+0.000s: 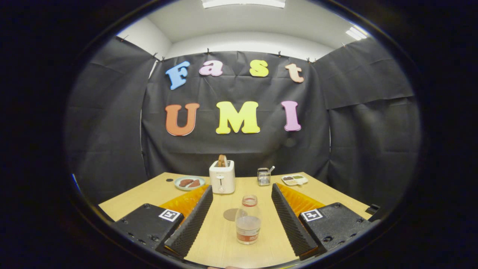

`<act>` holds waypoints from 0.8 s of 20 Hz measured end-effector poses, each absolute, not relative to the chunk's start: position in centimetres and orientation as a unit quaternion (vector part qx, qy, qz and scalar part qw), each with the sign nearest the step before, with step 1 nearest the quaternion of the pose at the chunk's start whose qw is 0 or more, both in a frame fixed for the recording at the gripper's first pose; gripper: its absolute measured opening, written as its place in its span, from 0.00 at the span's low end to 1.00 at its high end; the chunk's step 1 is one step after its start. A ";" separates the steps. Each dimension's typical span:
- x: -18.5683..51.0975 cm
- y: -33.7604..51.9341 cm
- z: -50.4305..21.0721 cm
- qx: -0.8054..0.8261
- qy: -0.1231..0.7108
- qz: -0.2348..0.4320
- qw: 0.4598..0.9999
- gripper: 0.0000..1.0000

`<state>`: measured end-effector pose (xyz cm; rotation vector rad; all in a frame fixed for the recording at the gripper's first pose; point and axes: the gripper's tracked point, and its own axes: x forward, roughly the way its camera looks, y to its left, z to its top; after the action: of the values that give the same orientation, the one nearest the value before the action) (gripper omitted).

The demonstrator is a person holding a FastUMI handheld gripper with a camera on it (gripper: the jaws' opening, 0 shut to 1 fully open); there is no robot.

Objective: Take the bottle from table, then pour the juice into the cup, finally place the bottle on the coaster

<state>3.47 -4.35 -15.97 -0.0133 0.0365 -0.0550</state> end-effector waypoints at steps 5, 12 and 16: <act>4.6 -4.1 -19.1 -0.007 0.020 -0.017 1.000 1.00; 7.1 -5.6 -24.4 -0.010 0.042 -0.028 0.999 1.00; 8.2 -6.0 -27.1 -0.011 0.056 -0.033 0.998 1.00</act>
<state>8.22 -6.02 -27.11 -0.0225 0.1123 -0.0652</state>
